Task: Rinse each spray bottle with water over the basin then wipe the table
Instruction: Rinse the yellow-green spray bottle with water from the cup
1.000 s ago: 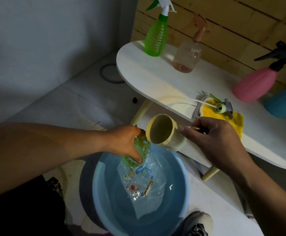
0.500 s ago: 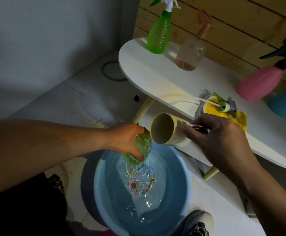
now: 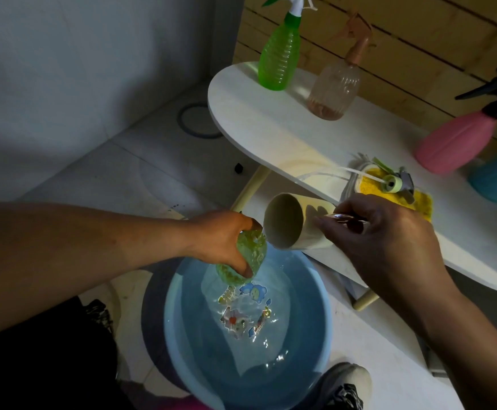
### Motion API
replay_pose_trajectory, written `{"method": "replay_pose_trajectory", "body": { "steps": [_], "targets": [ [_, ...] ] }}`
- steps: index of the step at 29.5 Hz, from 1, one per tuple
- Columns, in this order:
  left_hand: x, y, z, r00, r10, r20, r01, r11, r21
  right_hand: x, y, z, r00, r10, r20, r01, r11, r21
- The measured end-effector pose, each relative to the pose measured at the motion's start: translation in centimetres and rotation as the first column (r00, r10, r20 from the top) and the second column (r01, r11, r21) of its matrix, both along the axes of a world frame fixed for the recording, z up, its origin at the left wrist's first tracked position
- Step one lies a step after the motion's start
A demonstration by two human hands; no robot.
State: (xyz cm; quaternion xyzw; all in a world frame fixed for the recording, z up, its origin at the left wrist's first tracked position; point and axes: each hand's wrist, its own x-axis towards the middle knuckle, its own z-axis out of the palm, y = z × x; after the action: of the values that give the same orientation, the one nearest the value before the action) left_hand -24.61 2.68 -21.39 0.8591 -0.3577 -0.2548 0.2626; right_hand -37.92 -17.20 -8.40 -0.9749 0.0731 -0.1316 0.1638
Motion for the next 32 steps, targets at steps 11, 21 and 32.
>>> {"method": "replay_pose_trajectory", "body": {
  "steps": [11, 21, 32],
  "targets": [
    [-0.17, -0.03, 0.35, 1.000, 0.000, 0.017, 0.000, 0.999, 0.034, -0.16, 0.28, 0.34, 0.999, 0.031, 0.023, -0.030, 0.997, -0.067],
    [-0.30, -0.14, 0.74, 1.000, -0.007, 0.018, 0.006, 0.998, 0.055, -0.34, 0.71, 0.44, 0.993, 0.076, 0.089, -0.063, 0.987, -0.145],
    [-0.24, -0.11, 0.42, 0.999, -0.037, 0.010, 0.037, 0.999, 0.020, -0.55, 0.66, 0.52, 0.984, 0.141, 0.110, -0.113, 0.966, -0.233]
  ]
}}
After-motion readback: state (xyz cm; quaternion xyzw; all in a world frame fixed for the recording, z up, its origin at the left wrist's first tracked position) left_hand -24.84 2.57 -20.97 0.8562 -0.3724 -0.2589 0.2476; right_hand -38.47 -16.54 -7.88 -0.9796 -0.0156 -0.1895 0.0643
